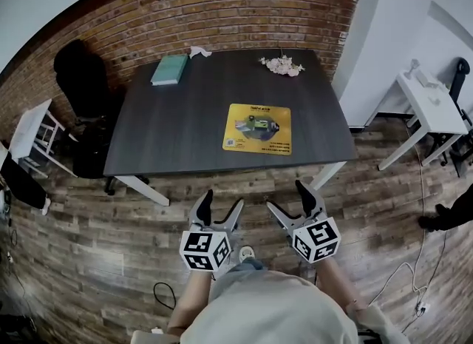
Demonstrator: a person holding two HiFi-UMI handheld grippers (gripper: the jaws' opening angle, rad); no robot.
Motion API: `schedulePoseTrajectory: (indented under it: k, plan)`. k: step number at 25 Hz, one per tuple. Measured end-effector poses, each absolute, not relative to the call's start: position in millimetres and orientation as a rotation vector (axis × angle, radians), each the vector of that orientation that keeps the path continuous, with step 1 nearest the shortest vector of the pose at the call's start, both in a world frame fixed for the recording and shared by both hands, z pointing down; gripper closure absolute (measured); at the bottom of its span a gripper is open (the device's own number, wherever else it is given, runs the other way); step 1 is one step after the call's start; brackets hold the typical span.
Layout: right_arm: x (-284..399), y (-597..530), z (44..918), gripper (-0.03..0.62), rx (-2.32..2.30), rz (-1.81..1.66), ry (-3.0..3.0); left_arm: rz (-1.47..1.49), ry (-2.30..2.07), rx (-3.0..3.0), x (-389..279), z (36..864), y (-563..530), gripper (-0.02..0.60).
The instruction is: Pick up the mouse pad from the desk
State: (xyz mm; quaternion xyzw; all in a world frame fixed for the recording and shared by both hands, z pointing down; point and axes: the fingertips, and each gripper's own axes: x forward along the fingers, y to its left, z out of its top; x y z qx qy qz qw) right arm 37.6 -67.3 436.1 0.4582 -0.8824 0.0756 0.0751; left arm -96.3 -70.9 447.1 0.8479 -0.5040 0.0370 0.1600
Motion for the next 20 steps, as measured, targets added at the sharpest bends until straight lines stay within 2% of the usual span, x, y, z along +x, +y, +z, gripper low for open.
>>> schedulePoseTrajectory:
  k: [11,20]
  plan:
    - [18.2,-133.4,445.0,0.221,1.447,0.258,-2.592,0.14,-1.363,2.431,-119.4,461.7,-141.8,0.238]
    - [35.6,-161.3,472.1,0.221,1.507,0.32,-2.497,0.185,-1.339,2.392,-124.5,489.3,-182.2,0.238]
